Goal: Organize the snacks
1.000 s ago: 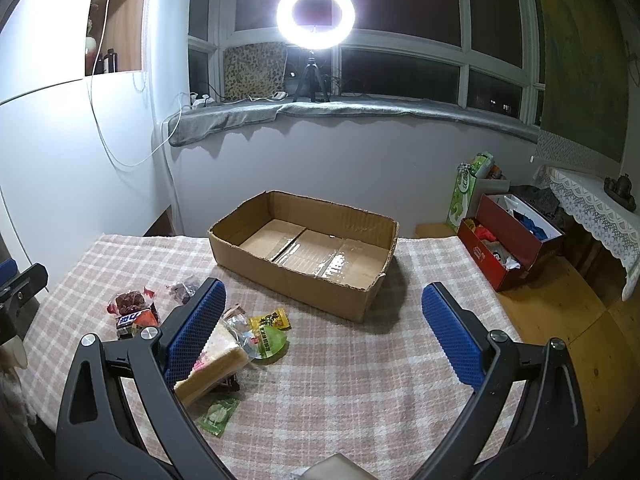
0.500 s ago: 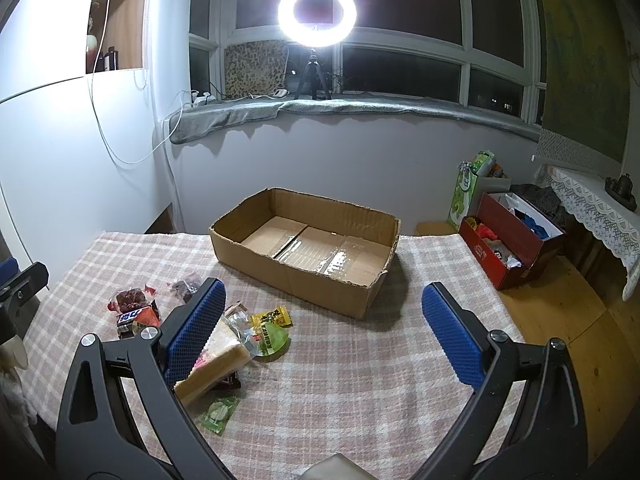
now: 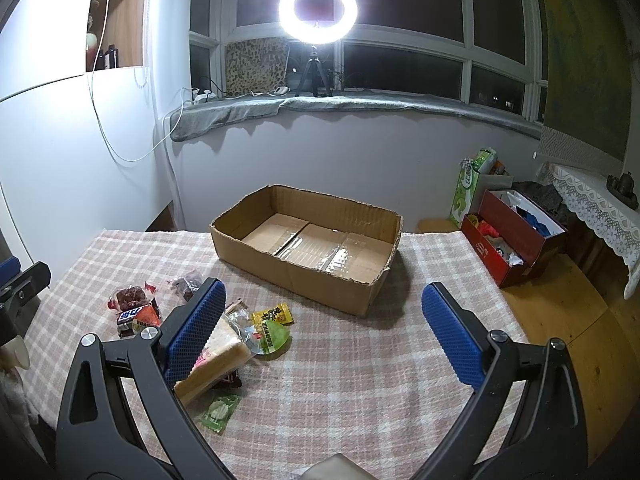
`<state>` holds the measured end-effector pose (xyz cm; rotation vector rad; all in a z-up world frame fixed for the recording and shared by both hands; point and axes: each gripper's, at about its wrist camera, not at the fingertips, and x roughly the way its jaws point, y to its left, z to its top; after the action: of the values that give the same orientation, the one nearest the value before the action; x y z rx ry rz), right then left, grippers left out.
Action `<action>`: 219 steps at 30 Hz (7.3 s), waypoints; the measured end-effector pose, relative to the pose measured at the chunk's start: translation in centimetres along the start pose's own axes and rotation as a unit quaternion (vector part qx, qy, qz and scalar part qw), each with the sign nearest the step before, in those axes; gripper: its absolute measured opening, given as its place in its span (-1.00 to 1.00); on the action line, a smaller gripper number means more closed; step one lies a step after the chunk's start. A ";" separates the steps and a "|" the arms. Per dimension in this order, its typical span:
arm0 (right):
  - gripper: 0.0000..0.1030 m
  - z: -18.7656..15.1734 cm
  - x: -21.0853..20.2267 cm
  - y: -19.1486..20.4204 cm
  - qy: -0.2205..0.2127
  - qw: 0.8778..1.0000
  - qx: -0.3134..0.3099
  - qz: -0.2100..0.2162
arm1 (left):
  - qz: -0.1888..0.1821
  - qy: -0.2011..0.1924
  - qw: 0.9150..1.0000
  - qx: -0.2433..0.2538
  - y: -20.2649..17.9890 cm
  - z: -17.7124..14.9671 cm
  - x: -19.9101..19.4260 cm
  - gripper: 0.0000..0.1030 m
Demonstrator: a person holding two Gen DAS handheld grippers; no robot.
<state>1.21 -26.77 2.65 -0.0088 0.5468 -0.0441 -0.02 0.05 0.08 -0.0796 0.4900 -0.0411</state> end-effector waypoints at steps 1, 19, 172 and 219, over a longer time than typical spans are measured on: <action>0.96 0.0 0.0 0.0 0.000 1.000 0.000 0.000 | -0.001 0.000 1.000 0.000 0.0 0.0 0.0 0.98; 0.96 -1.1 1.7 -0.6 0.021 1.000 0.005 0.018 | -0.028 0.030 0.999 -0.017 1.1 -0.6 1.9 0.98; -0.21 1.6 14.3 -2.7 0.214 0.953 -0.028 0.212 | -0.216 0.173 0.961 0.005 -4.7 2.0 10.0 -0.05; -0.14 -3.9 19.7 1.2 0.300 0.925 -0.110 0.207 | -0.198 0.260 0.943 0.055 -12.1 -6.3 13.3 0.05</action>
<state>16.09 -26.43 -10.96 -0.1018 1.1554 0.4422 8.51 -13.25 -10.68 -0.0561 0.9944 -0.4952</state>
